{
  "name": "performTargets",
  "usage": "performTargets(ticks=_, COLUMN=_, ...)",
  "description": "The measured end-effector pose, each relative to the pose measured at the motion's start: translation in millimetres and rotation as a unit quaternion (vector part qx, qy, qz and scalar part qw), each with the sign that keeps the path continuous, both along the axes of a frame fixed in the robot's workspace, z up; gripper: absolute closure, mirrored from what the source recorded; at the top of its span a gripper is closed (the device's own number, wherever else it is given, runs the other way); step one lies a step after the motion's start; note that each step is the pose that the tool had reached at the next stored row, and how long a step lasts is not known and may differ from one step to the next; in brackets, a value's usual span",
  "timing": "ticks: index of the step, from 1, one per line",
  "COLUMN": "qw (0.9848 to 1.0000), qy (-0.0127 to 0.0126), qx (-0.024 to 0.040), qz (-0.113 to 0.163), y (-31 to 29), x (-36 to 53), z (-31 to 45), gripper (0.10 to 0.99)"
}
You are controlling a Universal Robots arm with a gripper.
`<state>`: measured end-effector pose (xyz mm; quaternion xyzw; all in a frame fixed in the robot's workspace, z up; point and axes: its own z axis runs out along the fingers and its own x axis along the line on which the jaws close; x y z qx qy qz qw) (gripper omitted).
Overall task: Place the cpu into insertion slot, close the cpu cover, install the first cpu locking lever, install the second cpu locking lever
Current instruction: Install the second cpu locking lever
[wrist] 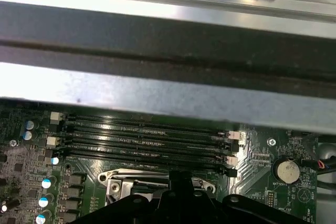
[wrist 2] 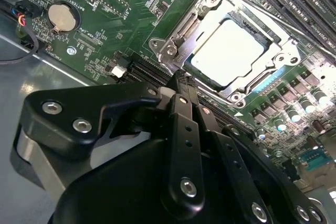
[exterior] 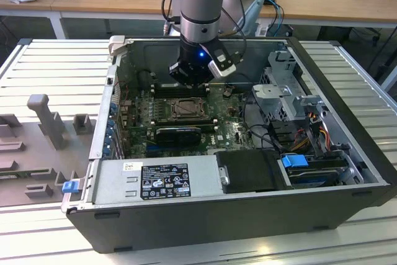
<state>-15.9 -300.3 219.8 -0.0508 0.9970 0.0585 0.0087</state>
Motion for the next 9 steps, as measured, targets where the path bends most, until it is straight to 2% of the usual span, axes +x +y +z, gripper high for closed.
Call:
performTargets(ticks=4, qw=1.0, qy=0.0, qx=0.0001, qz=0.0, y=-4.8, x=0.0, z=0.0, gripper=0.98)
performTargets(ticks=9, qw=1.0, qy=0.0, qx=0.0, qz=0.0, y=-7.0, x=0.0, z=-0.1, gripper=0.98)
